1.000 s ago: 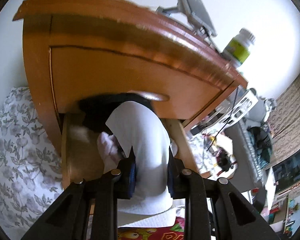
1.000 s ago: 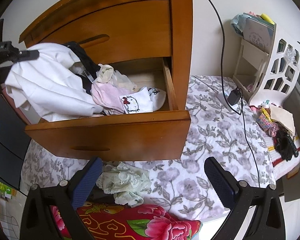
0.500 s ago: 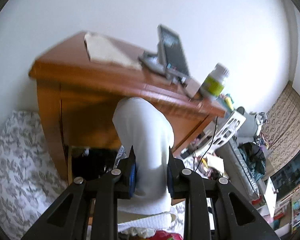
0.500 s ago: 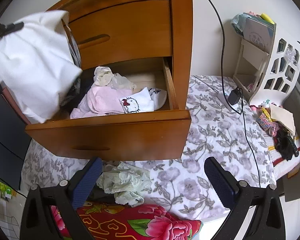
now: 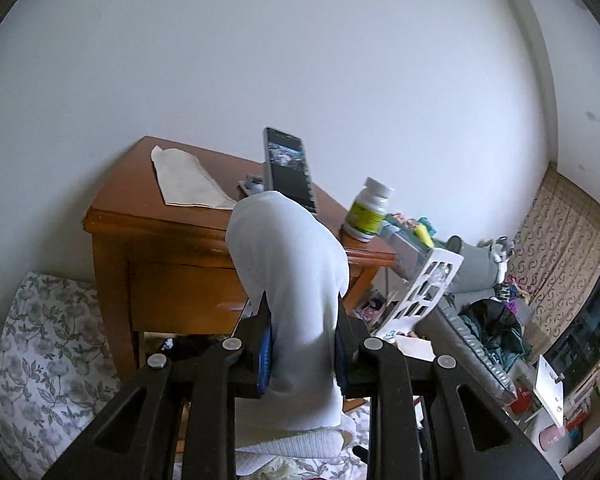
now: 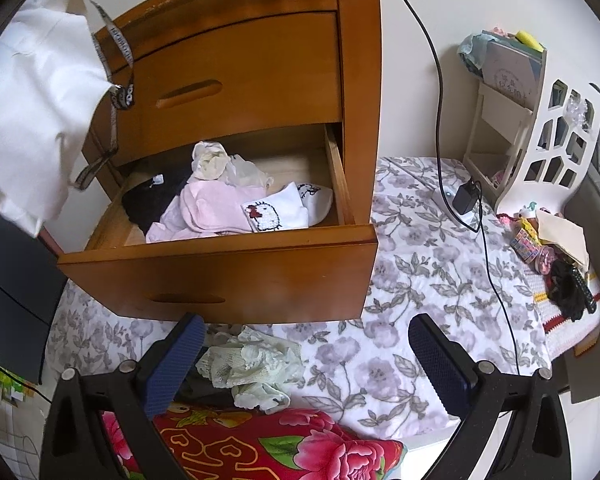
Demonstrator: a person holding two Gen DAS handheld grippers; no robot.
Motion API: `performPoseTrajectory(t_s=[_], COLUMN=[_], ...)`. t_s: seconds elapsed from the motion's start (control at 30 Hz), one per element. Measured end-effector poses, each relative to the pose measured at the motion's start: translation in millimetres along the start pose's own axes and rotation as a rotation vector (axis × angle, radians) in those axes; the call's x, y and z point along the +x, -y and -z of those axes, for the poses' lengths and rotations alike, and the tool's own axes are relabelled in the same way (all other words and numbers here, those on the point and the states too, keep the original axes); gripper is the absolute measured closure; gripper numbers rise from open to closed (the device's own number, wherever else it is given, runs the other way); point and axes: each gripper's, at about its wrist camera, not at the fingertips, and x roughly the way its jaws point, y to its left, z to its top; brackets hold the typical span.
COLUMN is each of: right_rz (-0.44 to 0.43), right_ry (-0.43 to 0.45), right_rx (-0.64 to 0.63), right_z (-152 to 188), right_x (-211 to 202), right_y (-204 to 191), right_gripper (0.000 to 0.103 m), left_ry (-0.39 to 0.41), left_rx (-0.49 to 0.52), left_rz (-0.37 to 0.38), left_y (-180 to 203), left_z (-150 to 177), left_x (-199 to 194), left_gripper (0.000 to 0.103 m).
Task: Take underwear out of drawer
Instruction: 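Lift the white cloth up out of the drawer with the left tool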
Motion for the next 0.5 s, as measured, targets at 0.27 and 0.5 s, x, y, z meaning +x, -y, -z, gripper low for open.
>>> performPoseTrajectory(t_s=[0.27,0.5], right_rz=[0.006,0.010], right_ry=[0.025,0.046], right_rx=[0.012,0.024], right_z=[2,6], right_x=[-12,-25], right_y=[2,5], right_gripper=[0.000,0.000], left_ry=[0.010,-0.058], left_rx=[0.038,0.045], left_rz=[0.062,0.092], left_y=[25,40], left_z=[25,57], left_x=[-21,-16], left_gripper=[0.077,0.077])
